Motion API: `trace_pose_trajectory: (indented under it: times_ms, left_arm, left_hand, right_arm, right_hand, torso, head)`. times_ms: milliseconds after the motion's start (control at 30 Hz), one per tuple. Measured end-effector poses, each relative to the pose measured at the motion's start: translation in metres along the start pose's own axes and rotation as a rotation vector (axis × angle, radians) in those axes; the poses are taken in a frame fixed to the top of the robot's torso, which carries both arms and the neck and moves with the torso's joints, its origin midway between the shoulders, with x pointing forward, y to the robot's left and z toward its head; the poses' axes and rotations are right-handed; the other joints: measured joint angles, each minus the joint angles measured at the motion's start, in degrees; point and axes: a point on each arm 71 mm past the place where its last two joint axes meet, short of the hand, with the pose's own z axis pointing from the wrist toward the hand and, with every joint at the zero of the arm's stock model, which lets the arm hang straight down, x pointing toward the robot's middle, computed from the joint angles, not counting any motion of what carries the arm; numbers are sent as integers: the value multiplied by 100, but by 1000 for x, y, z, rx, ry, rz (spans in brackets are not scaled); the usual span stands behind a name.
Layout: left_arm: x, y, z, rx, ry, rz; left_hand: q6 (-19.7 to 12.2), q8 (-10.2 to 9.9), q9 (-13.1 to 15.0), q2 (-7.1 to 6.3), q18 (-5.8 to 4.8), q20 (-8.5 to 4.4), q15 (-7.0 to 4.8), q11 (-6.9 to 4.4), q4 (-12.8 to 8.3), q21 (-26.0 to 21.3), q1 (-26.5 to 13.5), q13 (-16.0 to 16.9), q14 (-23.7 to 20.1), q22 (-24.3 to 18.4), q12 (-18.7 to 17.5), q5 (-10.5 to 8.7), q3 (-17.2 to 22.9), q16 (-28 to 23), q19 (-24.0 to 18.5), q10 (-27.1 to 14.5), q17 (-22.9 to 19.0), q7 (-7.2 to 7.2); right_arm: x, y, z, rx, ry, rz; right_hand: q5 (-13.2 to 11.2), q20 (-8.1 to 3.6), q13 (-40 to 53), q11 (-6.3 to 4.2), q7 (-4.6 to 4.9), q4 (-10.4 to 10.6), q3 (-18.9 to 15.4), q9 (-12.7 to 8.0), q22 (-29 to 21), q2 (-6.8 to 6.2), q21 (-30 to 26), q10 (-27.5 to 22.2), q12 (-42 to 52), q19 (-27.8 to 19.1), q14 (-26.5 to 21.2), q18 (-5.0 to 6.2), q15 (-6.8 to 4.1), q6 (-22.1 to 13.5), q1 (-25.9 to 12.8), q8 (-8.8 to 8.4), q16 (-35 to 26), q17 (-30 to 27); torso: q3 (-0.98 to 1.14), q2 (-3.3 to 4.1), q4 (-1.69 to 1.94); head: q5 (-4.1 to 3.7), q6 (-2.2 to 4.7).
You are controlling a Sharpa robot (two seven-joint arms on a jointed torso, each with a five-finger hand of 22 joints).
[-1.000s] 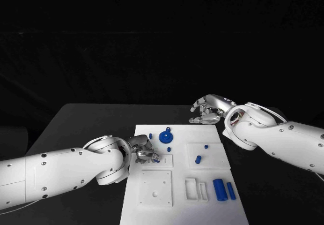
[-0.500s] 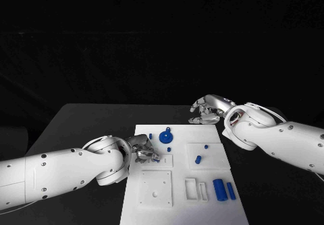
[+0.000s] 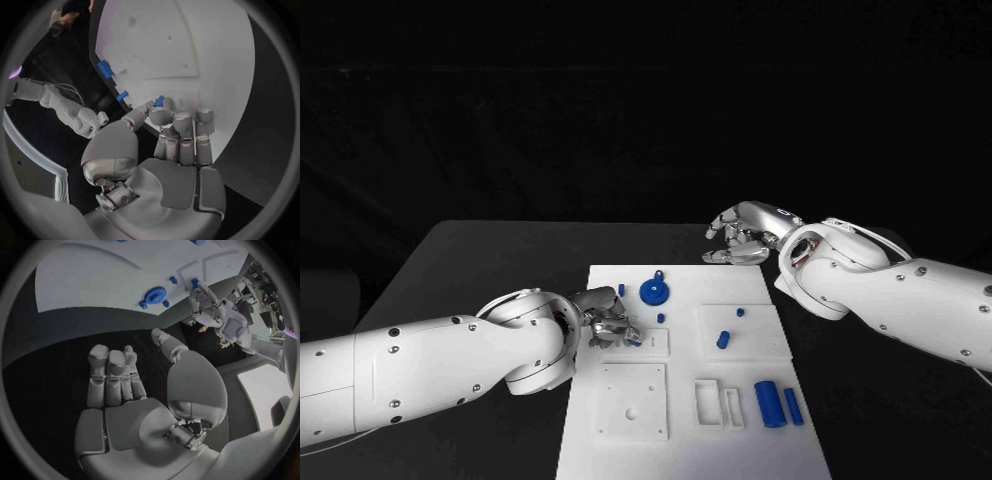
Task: Assemble the parts on the task board
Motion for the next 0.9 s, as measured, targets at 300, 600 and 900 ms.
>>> trace_pose_trajectory:
  times_ms: [300, 600, 900]
  left_arm:
    - [0, 0, 0, 0, 4, 2]
    - [0, 0, 0, 0, 8, 5]
    - [0, 0, 1, -1, 15, 7]
  left_hand:
    - [0, -13, 0, 0, 0, 0, 0, 0, 3, 0, 0, 0, 0, 0, 1, -22, -3, 0, 0, 0, -7, 0]
    - [1, -37, 37, 0, 0, 0, 0, 0, 3, 16, 0, -1, 0, 0, 1, -26, -5, 0, 0, 0, -12, -1]
    - [3, 4, 114, -5, 92, 0, 0, 0, 146, 67, -67, -16, 0, -42, 46, -44, -41, 63, 0, 0, -62, -3]
  right_arm:
    - [0, 0, 0, -1, 2, 0]
    - [0, 0, 0, -1, 4, 0]
    - [0, 0, 0, -1, 5, -1]
  right_hand:
    - [0, 1, 0, 0, -1, 0, 0, 0, 0, 0, 0, 0, 22, -1, 0, 0, 0, -1, 0, 0, 0, -5]
    - [0, -2, -5, 0, -9, 0, 0, 5, -1, 0, 0, 0, 22, 22, 0, 0, 0, -10, 0, 0, 0, -5]
    - [0, -2, -4, 0, -10, 0, 0, 4, -1, 0, 0, 0, 22, 22, 0, 0, 0, -11, 0, 0, 0, -5]
  torso:
    - [1, 0, -1]
    - [1, 2, -1]
    - [1, 2, -1]
  head:
    - [0, 7]
    - [-3, 5]
    - [3, -1]
